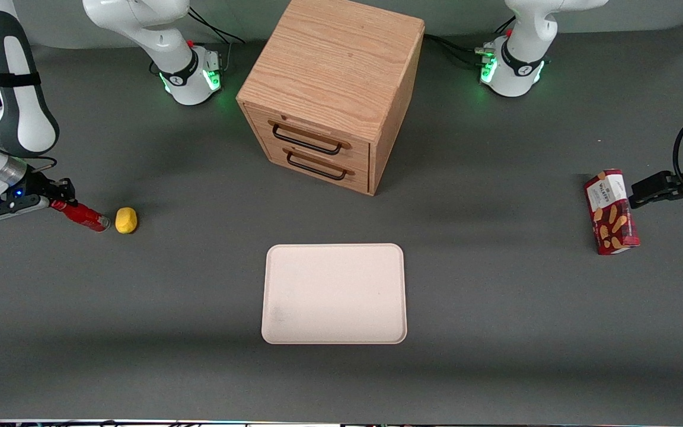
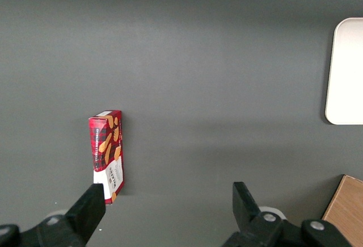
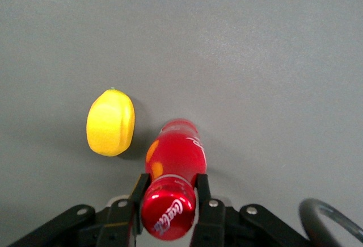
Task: Place coke bottle on tray
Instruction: 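Close the right gripper on the bottle cap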
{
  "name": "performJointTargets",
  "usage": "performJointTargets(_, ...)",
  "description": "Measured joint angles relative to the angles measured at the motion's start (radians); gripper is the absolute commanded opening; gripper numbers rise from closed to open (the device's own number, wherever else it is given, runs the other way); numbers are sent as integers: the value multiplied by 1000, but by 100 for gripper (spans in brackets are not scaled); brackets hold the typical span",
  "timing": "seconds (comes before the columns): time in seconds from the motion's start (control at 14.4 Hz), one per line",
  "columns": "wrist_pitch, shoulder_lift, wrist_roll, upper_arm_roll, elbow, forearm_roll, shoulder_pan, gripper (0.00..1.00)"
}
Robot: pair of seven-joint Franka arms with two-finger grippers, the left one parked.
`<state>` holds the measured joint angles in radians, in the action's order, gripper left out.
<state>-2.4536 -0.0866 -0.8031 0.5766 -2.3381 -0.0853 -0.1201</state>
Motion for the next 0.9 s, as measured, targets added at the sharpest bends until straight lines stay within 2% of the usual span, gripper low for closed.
performJointTargets(0.21, 33, 0, 0, -9, 39, -1, -3, 0)
performJointTargets(0.42, 236, 0, 17, -43, 188, -1, -6, 0)
performJointTargets(0.62, 423, -1, 91, -118, 368, 12, -8, 0)
performJointTargets(0.9, 647, -12, 281, -251, 577, 75, -12, 0)
